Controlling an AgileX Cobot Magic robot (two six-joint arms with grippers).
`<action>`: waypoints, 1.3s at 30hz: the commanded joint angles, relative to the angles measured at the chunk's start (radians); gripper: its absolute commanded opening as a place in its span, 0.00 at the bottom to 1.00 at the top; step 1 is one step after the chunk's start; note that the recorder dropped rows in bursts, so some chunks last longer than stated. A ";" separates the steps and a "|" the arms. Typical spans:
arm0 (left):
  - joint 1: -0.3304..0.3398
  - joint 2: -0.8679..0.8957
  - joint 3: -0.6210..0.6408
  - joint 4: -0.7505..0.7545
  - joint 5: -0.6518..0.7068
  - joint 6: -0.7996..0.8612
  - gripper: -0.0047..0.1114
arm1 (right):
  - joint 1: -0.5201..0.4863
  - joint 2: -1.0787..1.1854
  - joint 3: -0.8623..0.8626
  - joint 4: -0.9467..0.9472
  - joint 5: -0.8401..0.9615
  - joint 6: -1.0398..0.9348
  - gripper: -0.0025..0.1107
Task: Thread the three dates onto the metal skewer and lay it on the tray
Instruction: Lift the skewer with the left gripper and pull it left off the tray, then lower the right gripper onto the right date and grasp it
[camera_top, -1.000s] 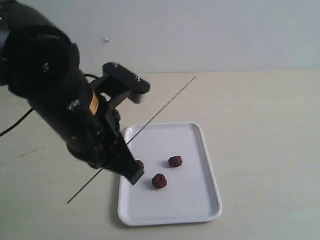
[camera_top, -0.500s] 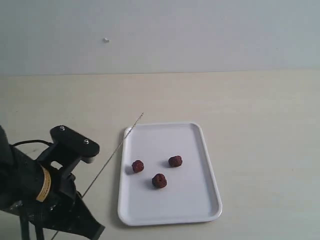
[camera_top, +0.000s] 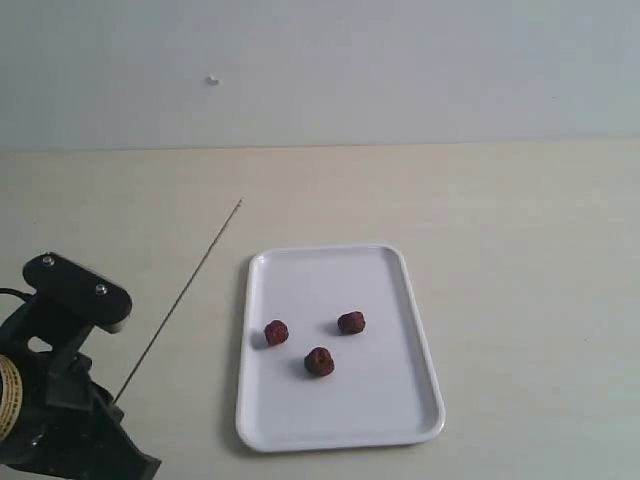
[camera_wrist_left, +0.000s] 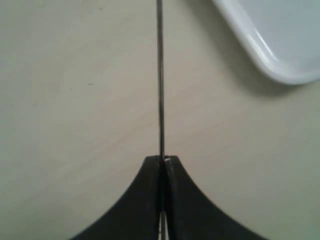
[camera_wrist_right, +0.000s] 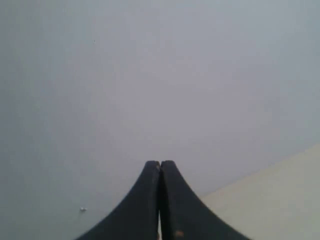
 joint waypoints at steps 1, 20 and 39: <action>0.003 -0.016 0.007 0.011 -0.013 -0.011 0.04 | -0.006 0.254 -0.158 -0.074 0.048 -0.034 0.02; 0.003 -0.016 0.007 -0.007 0.005 -0.007 0.04 | 0.276 1.571 -0.997 0.184 0.923 -0.539 0.02; 0.003 -0.016 0.007 -0.007 0.023 0.013 0.04 | 0.493 1.927 -1.370 -0.002 1.037 -0.166 0.47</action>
